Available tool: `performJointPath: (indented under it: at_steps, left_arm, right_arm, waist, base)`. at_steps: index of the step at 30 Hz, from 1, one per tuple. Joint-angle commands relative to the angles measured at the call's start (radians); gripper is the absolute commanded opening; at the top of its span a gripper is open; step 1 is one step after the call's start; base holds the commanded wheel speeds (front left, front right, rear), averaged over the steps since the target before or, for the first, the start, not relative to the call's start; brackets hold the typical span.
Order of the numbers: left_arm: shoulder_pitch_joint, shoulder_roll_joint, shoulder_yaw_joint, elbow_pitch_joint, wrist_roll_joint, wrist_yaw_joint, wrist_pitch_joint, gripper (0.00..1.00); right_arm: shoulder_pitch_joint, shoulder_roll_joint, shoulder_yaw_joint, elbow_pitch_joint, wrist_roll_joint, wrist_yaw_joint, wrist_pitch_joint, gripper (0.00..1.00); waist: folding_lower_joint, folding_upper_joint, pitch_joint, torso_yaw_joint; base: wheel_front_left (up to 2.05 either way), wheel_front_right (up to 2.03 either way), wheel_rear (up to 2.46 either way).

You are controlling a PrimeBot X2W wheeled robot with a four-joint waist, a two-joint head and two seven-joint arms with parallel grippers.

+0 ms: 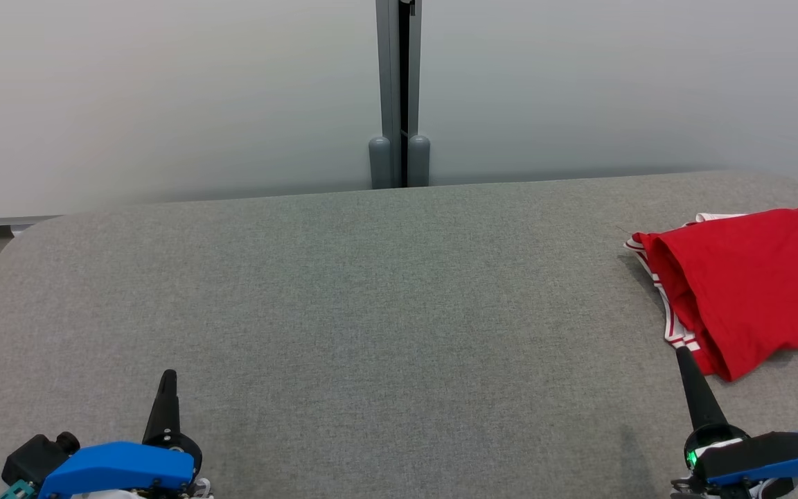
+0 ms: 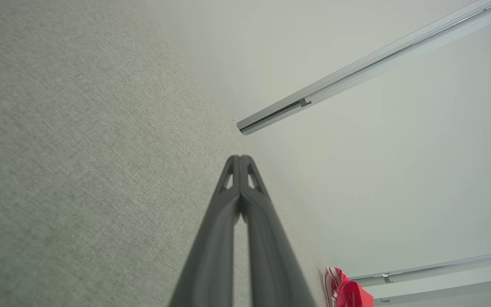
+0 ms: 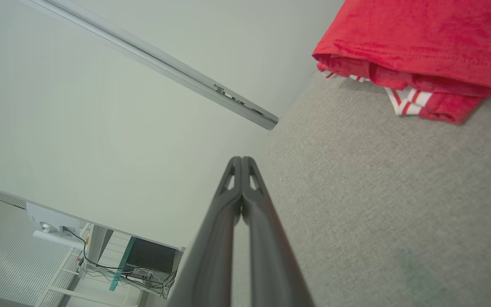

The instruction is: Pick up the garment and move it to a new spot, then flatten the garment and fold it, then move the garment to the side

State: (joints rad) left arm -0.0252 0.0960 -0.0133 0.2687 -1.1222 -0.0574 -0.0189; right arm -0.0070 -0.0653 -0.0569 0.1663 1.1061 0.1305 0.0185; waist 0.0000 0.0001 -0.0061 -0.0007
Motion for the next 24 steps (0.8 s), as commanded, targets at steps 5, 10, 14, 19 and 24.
performJointPath:
  at_steps: [5,10,14,19,24]
  left_arm:
    - [-0.032,-0.003,0.022,-0.013,-0.063,-0.014,0.018,0.00]
    - [-0.038,-0.008,0.033,-0.014,-0.109,-0.021,0.030,0.00]
    - [-0.043,-0.012,0.043,-0.015,-0.145,-0.025,0.040,0.00]
    - [-0.051,-0.016,0.054,-0.017,-0.188,-0.033,0.052,0.00]
    - [-0.054,-0.020,0.064,-0.018,-0.228,-0.038,0.063,0.00]
  right_arm:
    - [-0.030,-0.008,-0.006,0.003,0.069,0.000,0.012,0.00]
    - [-0.040,-0.008,-0.009,0.011,0.118,0.000,0.018,0.00]
    - [-0.045,-0.008,-0.011,0.018,0.157,0.000,0.024,0.00]
    - [-0.053,-0.008,-0.014,0.025,0.202,0.000,0.031,0.00]
    - [-0.062,-0.007,-0.017,0.032,0.247,0.000,0.037,0.00]
  waist:
    - [0.0000,-0.0001,0.001,0.000]
    - [0.0000,-0.0001,0.002,0.000]
    - [0.0000,-0.0001,0.002,0.000]
    - [0.0000,-0.0001,0.003,0.000]
    - [0.0000,-0.0001,0.004,0.000]
  base:
    - [0.00,0.00,0.00]
    - [0.00,0.00,0.00]
    - [0.00,0.00,0.00]
    - [0.00,0.00,0.00]
    - [0.00,0.00,0.00]
